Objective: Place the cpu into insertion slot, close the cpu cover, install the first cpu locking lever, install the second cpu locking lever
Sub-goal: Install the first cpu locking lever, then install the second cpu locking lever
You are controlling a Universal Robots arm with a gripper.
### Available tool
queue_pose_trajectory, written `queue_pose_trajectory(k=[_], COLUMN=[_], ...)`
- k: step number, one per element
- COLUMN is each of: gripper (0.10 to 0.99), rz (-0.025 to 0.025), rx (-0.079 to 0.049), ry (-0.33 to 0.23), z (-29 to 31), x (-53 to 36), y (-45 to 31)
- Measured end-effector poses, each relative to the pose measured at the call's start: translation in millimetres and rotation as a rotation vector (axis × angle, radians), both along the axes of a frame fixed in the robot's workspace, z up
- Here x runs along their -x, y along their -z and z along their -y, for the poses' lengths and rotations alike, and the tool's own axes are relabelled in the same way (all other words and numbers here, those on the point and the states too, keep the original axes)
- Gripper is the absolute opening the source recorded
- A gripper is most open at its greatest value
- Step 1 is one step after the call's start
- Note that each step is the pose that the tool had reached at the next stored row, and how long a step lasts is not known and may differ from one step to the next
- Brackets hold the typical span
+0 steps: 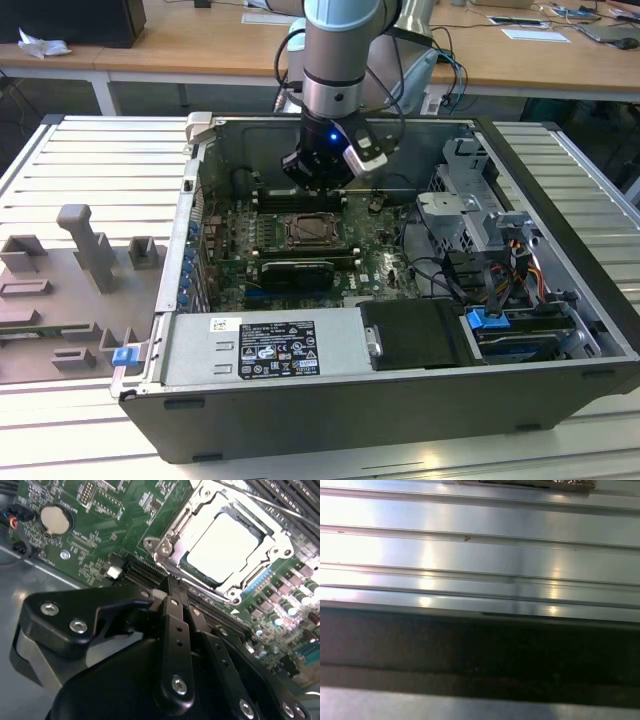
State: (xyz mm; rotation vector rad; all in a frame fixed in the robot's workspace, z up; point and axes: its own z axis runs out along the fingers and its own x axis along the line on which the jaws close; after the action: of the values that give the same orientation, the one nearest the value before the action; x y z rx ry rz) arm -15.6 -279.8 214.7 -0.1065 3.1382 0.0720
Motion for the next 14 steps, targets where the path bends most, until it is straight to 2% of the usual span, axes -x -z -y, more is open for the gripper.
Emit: queue_pose_trajectory(k=[14], gripper=[0.106], rz=[-0.0001], rx=[0.000], ry=[0.000], z=[8.6], x=[0.0], y=[0.0])
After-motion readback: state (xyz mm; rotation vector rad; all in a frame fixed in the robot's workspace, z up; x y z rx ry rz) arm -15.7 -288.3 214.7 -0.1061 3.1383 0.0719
